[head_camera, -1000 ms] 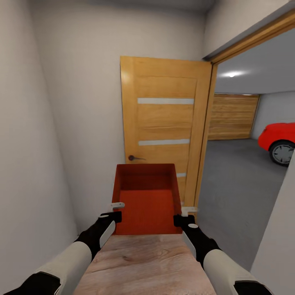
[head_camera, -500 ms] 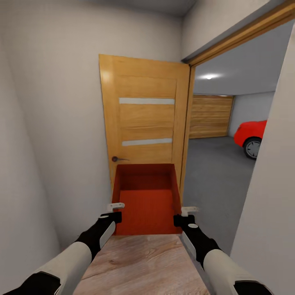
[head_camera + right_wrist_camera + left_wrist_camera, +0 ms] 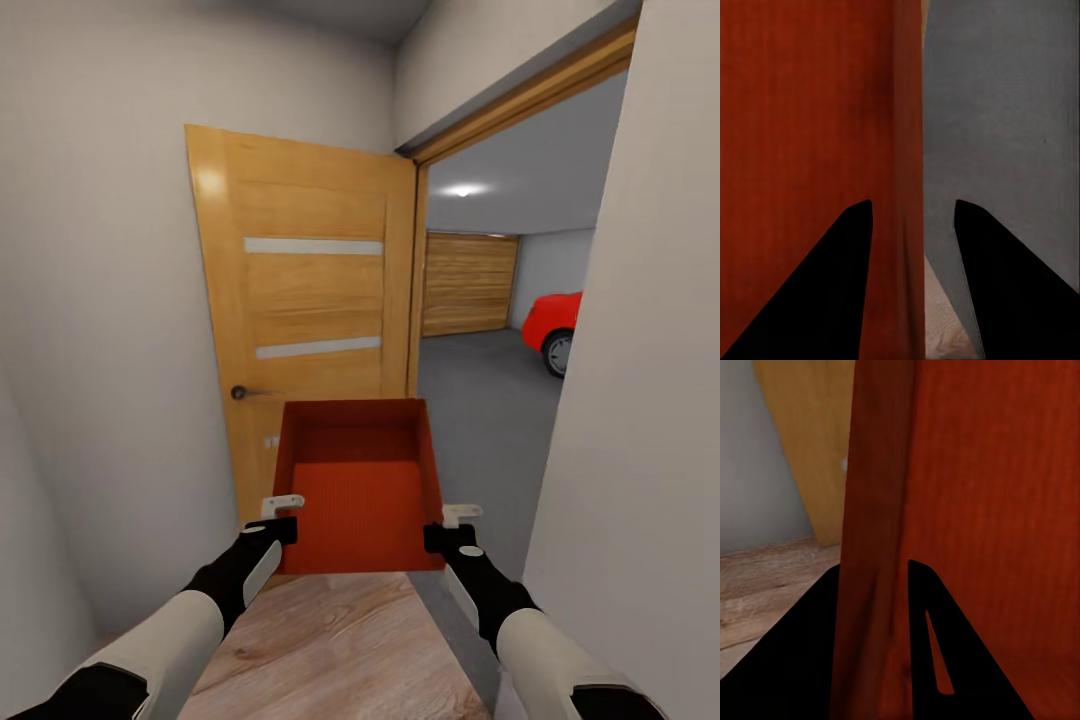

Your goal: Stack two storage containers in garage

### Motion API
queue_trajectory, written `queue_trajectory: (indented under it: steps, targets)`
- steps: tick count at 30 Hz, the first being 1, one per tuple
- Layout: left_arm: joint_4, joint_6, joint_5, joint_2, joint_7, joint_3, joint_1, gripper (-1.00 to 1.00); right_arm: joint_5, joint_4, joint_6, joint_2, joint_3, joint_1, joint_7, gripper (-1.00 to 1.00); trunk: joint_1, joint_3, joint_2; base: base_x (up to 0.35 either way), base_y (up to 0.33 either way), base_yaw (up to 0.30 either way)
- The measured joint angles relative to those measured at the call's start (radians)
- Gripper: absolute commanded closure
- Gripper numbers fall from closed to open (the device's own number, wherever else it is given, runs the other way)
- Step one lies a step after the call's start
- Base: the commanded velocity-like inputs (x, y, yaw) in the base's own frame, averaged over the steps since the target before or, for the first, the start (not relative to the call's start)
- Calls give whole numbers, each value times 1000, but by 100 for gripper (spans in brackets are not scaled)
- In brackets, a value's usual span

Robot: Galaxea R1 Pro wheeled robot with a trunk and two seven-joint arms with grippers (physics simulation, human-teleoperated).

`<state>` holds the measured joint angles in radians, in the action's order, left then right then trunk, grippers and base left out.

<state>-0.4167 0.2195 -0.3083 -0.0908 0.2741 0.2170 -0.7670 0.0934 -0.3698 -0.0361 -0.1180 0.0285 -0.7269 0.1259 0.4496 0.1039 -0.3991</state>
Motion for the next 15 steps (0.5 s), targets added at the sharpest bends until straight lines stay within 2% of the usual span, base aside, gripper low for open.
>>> queue_trajectory:
  steps: [4, 15]
  targets:
    - [1, -3, 1, 0, -1, -1, 0, 100, 1, 0, 2, 0, -1, 0, 0, 100, 0, 0, 0, 0, 0, -214]
    - [-1, -8, 1, 0, -2, 0, 0, 100, 0, 0, 7, 1, -2, 0, -1, 100, 0, 0, 0, 0, 0, -14]
